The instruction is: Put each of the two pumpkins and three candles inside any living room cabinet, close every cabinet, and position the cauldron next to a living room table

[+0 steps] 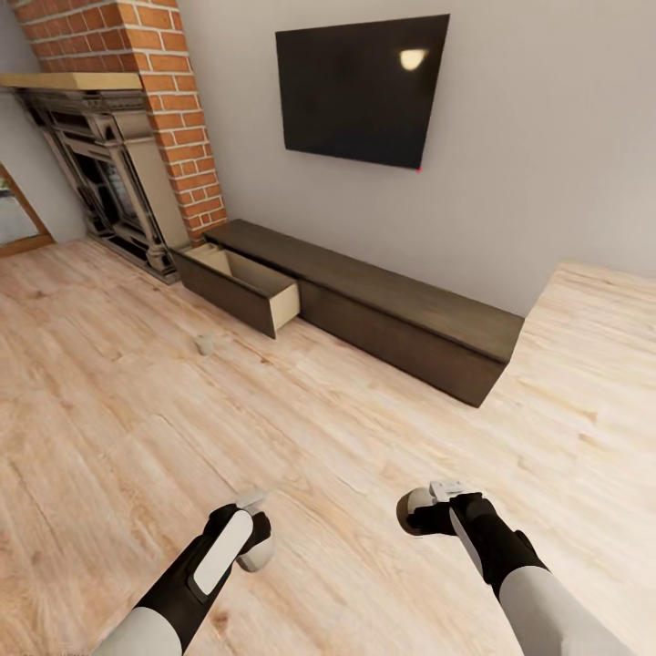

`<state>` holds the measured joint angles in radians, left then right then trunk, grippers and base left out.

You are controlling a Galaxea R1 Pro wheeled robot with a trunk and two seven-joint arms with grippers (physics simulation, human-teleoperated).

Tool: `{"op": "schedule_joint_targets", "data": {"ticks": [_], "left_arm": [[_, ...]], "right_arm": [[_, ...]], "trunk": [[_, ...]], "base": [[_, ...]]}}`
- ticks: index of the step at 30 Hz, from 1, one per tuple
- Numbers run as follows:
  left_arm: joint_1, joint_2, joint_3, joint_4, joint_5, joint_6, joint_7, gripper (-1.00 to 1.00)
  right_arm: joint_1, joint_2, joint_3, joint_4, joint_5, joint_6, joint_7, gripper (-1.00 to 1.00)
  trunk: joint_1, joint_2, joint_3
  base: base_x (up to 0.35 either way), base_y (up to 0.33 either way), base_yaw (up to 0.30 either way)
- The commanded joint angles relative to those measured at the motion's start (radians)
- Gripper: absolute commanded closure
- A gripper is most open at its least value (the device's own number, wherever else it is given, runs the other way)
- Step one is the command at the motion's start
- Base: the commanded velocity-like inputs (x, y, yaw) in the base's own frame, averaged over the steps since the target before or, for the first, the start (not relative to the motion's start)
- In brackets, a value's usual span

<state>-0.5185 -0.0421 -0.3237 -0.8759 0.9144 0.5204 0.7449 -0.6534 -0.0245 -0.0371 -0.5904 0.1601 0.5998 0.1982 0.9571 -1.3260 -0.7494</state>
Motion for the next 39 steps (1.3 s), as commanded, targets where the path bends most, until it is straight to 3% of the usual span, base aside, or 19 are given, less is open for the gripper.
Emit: {"op": "schedule_joint_targets", "data": {"ticks": [1,13,39], "left_arm": [[0.0,0.0,0.0,0.0,0.0,0.0,-0.001,1.0],[0.0,0.002,0.002,0.0,0.0,-0.003,-0.001,1.0],[0.0,0.002,0.002,0.0,-0.002,-0.008,-0.001,1.0]], "right_arm": [[0.0,0.0,0.0,0.0,-0.001,0.0,0.0,1.0],[0.0,0.0,-0.001,-0.003,-0.001,0.0,0.0,1.0],[0.001,0.0,-0.001,-0.003,-0.001,-0.002,0.0,1.0]], "trunk": [[0.0,0.0,0.0],[0.0,0.0,0.013],[0.0,0.0,0.051]], "base": [[0.229,-0.234,0.288],[0.196,-0.14,0.208],[0.005,-0.006,0.1]]}}
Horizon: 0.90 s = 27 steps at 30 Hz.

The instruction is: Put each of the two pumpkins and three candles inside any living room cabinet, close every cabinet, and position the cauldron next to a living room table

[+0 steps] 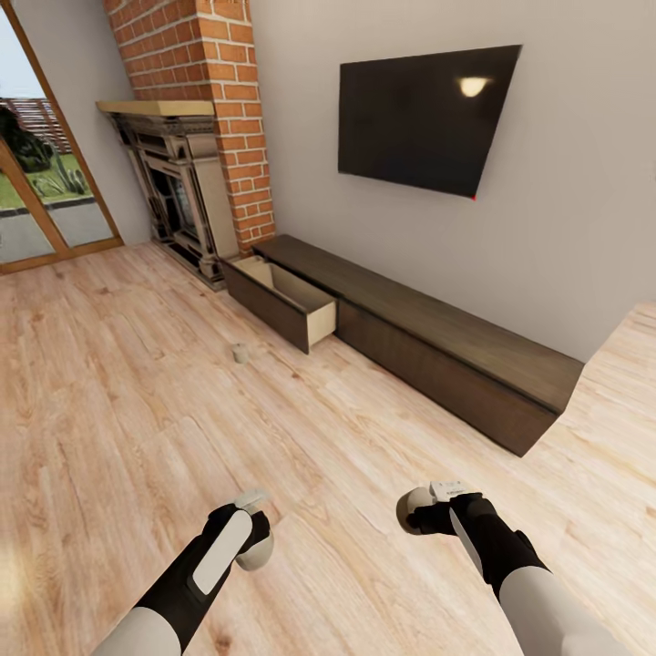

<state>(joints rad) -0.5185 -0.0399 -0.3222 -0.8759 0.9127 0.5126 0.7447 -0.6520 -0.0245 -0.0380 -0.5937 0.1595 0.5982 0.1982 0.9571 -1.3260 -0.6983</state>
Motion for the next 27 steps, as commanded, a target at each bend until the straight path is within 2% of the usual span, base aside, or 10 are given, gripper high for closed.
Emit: {"op": "schedule_joint_targets", "data": {"ticks": [1,27], "left_arm": [[0.0,0.0,0.0,0.0,0.0,0.0,-0.001,1.0],[0.0,0.0,0.0,0.002,0.0,0.0,-0.001,1.0]], "right_arm": [[0.0,0.0,0.0,0.0,0.0,0.0,0.0,1.0],[0.0,0.001,0.001,0.006,-0.001,-0.001,0.0,1.0]], "trunk": [[0.0,0.0,0.002],[0.0,0.0,0.043]], "base": [[0.0,0.0,0.006],[0.0,0.0,0.0]]}}
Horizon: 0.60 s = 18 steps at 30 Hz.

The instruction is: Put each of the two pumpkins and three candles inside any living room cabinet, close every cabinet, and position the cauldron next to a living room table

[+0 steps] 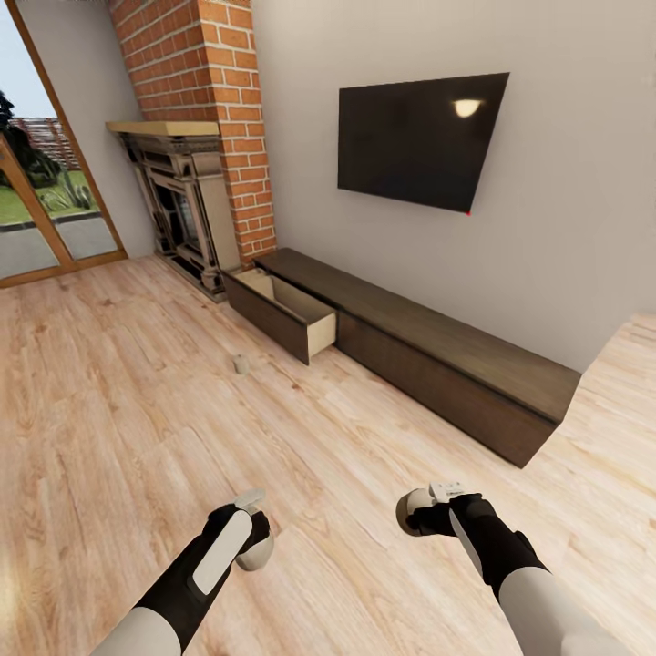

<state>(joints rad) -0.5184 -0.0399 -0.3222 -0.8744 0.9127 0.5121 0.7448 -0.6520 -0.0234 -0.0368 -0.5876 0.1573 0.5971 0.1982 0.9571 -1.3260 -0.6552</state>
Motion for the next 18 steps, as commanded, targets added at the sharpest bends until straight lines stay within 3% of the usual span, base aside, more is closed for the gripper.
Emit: {"op": "schedule_joint_targets", "data": {"ticks": [1,18], "left_arm": [[0.0,0.0,0.0,0.0,0.0,0.0,-0.001,1.0],[0.0,0.0,0.0,0.001,0.0,0.0,-0.001,1.0]], "right_arm": [[0.0,0.0,0.001,0.0,0.001,0.0,0.0,1.0],[0.0,0.0,0.0,-0.003,-0.001,-0.002,0.006,1.0]], "trunk": [[0.0,0.0,0.001],[0.0,0.0,0.014]], "base": [[0.0,0.0,0.0],[0.0,0.0,0.0]]}}
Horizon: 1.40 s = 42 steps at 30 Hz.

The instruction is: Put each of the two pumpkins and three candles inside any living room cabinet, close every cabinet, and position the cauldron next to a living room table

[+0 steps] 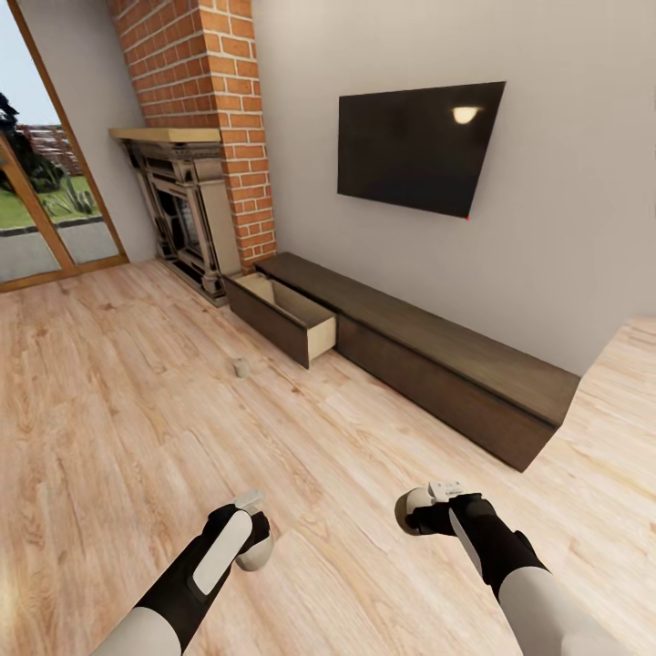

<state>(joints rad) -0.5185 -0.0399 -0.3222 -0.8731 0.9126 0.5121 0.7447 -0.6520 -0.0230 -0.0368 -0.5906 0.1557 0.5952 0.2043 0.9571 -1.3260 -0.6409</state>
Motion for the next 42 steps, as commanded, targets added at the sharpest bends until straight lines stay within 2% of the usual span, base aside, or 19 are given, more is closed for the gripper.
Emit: {"op": "schedule_joint_targets", "data": {"ticks": [1,10,18,42], "left_arm": [[0.0,0.0,0.0,0.0,0.0,0.0,-0.001,1.0],[0.0,-0.002,0.0,0.0,-0.001,0.0,-0.001,1.0],[0.0,-0.003,0.0,0.0,0.0,0.0,-0.002,1.0],[0.0,-0.002,0.0,0.0,0.002,0.0,-0.004,1.0]], "right_arm": [[0.0,0.0,0.0,0.0,0.0,0.0,0.0,1.0],[0.0,0.003,0.001,-0.001,0.001,0.0,-0.004,1.0],[0.0,0.03,0.002,-0.003,0.006,0.001,-0.011,1.0],[0.0,0.032,0.001,-0.002,0.008,0.001,-0.011,1.0]], "trunk": [[0.0,0.0,0.002],[0.0,0.0,0.016],[0.0,0.0,0.029],[0.0,0.0,0.066]], "base": [[0.0,0.0,0.0],[0.024,0.0,0.003],[0.189,-0.076,0.096],[0.262,-0.179,0.136]]}}
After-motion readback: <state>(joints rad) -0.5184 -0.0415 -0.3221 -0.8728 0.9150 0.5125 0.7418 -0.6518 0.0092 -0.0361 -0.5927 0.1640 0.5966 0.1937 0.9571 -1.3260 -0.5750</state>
